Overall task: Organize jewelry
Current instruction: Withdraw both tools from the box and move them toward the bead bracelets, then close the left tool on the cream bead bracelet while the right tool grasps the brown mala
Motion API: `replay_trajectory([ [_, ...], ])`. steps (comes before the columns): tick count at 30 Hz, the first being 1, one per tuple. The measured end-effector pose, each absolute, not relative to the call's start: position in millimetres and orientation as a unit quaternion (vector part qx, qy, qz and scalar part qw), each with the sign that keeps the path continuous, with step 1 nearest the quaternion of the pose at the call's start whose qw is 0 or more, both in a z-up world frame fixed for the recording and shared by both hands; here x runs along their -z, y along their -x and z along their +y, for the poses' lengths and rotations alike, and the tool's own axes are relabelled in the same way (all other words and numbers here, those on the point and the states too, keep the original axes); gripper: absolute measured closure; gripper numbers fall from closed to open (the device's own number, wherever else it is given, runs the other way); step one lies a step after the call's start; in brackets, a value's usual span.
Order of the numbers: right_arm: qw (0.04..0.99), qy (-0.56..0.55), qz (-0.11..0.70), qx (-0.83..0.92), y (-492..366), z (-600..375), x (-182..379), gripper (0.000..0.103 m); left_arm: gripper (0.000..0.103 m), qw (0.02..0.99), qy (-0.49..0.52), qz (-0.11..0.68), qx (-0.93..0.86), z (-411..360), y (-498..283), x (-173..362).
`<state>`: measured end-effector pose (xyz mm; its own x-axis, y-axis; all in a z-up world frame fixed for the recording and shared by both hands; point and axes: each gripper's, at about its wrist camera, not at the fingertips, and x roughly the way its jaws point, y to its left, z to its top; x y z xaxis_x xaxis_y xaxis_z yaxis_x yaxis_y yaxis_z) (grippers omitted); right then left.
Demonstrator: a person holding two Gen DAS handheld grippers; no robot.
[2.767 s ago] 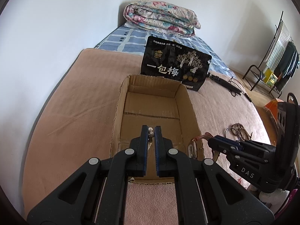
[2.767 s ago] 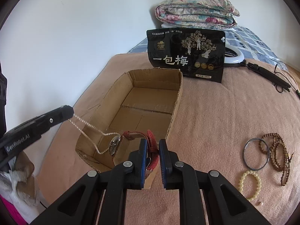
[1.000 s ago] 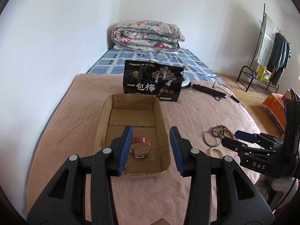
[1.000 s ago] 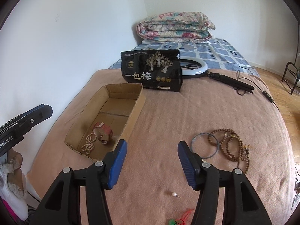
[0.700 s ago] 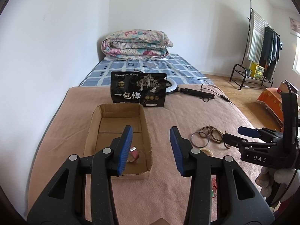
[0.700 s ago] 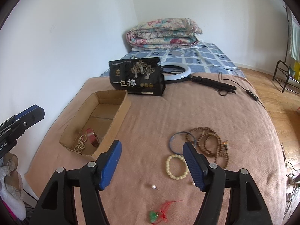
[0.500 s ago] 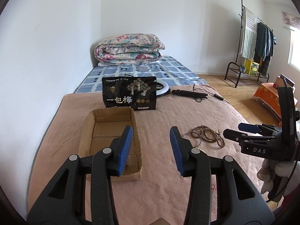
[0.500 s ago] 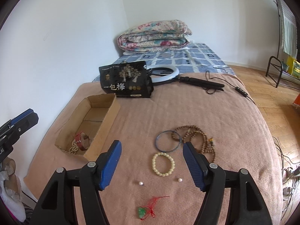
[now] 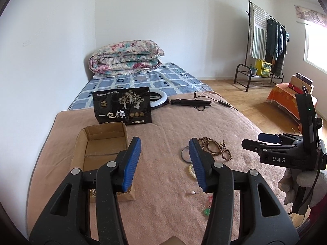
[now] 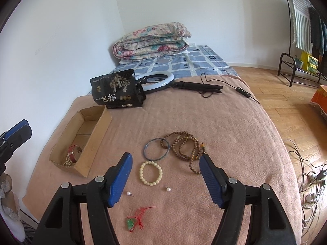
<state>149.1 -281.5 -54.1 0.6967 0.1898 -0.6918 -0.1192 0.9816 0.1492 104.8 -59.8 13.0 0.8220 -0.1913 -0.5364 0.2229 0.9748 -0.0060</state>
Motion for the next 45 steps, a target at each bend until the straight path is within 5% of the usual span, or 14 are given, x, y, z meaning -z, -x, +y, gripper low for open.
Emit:
replay_trajectory([
  [7, 0.923, -0.037, 0.377, -0.062, -150.2, -307.0, 60.5, 0.031, 0.053, 0.946, -0.009, 0.306, 0.104, -54.5, -125.8, -0.4],
  [10, 0.927, -0.034, 0.37, -0.049, -151.2, -319.8, 63.1, 0.016, 0.053, 0.944, 0.001, 0.316, 0.101, -50.5, -134.1, 7.4],
  [39, 0.886, -0.007, 0.454, -0.091, -233.7, -321.0, 121.3, 0.008, 0.053, 0.86, 0.033, 0.484, 0.157, -109.0, -203.0, 125.9],
  [45, 0.867, 0.023, 0.486, -0.112, -254.8, -306.2, 148.6, 0.008, 0.06, 0.839, 0.045, 0.518, 0.157, -119.9, -219.5, 152.7],
])
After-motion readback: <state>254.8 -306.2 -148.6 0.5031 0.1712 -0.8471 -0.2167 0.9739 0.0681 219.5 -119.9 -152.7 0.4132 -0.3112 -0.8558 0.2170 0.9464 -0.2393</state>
